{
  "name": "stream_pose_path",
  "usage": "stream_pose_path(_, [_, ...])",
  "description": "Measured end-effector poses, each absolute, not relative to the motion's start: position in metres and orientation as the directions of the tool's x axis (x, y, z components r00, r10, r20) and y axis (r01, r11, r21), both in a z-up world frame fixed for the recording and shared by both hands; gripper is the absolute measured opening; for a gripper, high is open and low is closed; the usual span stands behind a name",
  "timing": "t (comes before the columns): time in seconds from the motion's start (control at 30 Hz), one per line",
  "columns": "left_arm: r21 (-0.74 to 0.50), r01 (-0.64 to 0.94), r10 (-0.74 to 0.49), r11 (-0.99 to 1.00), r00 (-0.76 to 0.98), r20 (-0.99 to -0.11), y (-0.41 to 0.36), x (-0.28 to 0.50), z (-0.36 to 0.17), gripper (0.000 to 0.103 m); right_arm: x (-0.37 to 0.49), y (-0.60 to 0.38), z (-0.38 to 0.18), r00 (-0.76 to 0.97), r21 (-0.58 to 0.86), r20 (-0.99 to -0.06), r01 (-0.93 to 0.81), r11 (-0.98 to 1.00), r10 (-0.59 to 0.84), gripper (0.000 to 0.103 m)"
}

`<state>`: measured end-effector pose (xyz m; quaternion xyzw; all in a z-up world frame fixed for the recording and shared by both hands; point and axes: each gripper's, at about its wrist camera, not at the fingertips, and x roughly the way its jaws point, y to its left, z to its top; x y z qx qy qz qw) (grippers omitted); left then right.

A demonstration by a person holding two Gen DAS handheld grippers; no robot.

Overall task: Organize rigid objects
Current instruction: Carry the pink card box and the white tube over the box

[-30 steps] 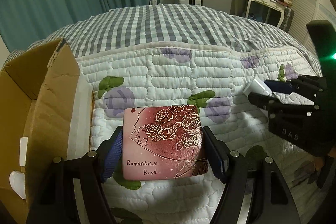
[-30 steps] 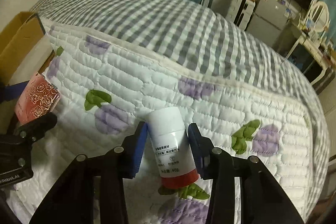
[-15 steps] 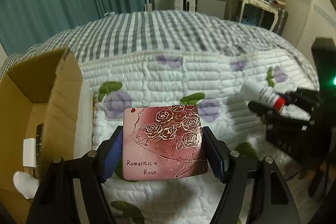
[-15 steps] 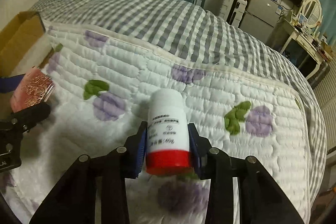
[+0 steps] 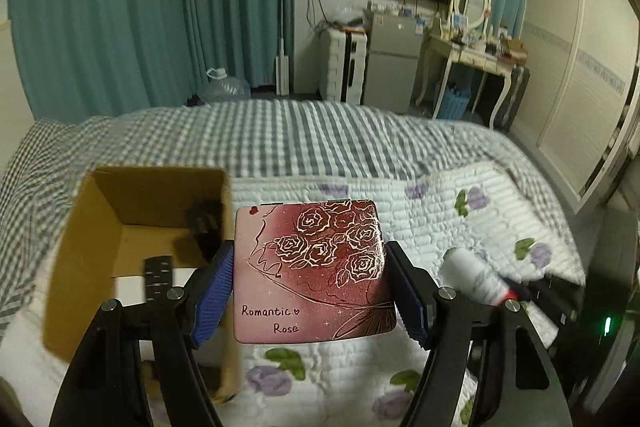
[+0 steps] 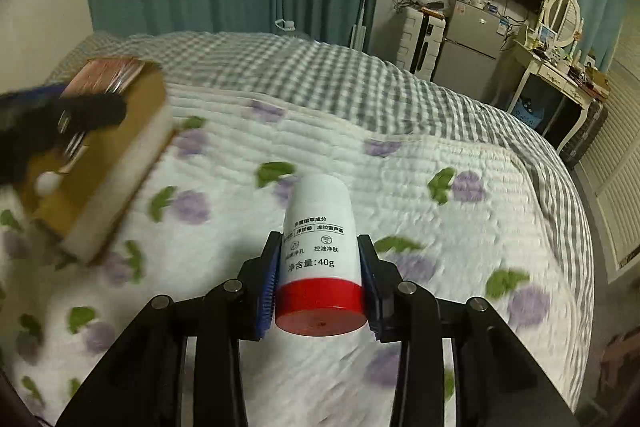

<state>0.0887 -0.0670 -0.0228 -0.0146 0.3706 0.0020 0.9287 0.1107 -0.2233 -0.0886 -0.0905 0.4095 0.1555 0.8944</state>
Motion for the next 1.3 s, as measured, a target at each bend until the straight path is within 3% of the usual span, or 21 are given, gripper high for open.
stream_pose_path(0.4, [-0.028, -0.018, -0.004, 0.999, 0.774, -0.633, 0.022, 0.05, 0.029, 0.073, 0.051, -0.163, 0.002, 0.705, 0.013, -0.648, -0.368, 0.93, 0.288, 0.036])
stream_pose_path(0.67, [0.031, -0.004, 0.022, 1.0, 0.776, -0.63, 0.079, 0.069, 0.026, 0.073, 0.062, -0.089, 0.049, 0.723, 0.023, -0.581, -0.443, 0.896, 0.373, 0.036])
stream_pose_path(0.93, [0.013, 0.011, 0.0, 1.0, 0.743, -0.67, 0.117, 0.095, -0.017, 0.073, 0.113, -0.025, 0.03, 0.671, 0.071, -0.614, -0.477, 0.876, 0.416, 0.036])
stream_pose_path(1.3, [0.021, 0.037, -0.01, 0.999, 0.687, -0.727, 0.129, 0.111, -0.063, 0.073, 0.17, 0.021, -0.041, 0.57, 0.12, -0.711, -0.48, 0.869, 0.412, 0.036])
